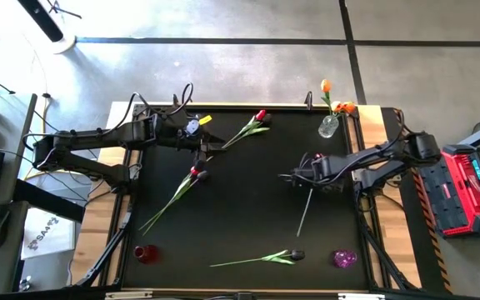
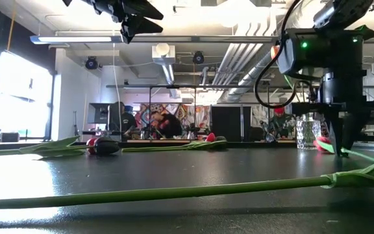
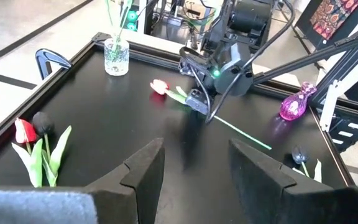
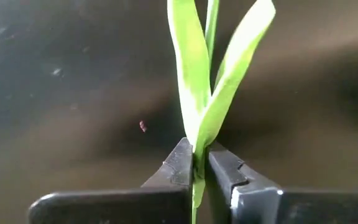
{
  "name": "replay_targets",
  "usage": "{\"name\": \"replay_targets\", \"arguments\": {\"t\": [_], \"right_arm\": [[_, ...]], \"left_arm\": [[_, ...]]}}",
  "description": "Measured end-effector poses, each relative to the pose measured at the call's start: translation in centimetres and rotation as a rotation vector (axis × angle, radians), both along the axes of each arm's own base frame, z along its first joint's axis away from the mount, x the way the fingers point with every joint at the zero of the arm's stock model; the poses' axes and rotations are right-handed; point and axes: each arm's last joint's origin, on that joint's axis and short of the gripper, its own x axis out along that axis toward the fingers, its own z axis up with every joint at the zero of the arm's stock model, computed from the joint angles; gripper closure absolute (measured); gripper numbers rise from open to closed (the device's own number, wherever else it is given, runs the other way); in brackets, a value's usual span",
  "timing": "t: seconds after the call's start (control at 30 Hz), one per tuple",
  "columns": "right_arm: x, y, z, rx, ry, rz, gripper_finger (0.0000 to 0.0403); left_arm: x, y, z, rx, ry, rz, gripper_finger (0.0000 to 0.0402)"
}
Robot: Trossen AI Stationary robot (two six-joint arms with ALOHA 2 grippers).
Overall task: Sort flowers into vase by color
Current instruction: Put the right red tulip into the violet flower vase
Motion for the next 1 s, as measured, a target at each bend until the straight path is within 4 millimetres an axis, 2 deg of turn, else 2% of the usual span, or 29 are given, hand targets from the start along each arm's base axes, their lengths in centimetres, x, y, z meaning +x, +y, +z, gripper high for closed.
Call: {"name": "replay_targets", "arguments": {"t": [0.13,0.23,0.47,0.67,0.8,1.0], "right_arm": [[0.6,0.6,1.9,-0.029,-0.045,0.098,0.0388],[1.3,1.3,4.1,-0.098,-0.083,0.200,0.0398],[2.7,3.7,12.4,-0.309,-0.150,0.612,0.0400],[2.6,7.1,19.0,-0.449,-0.222,1.025,0.0401],[0.8,10.0,22.2,-0.570,-0.293,1.188,0.0402],[-5.4,13.4,25.4,-0.755,-0.482,1.255,0.0402]], "left_arm": [[0.0,0.0,0.0,0.013,0.001,-0.006,0.0236],[0.0,0.0,0.0,0.024,0.003,-0.012,0.0236],[0.0,0.0,0.0,0.009,0.003,-0.004,0.0236],[0.0,0.1,0.0,-0.116,-0.009,0.077,0.0236],[0.0,-0.1,0.0,-0.165,-0.020,0.180,0.0236],[0.7,-1.0,0.3,-0.183,-0.099,0.347,0.0236]]}}
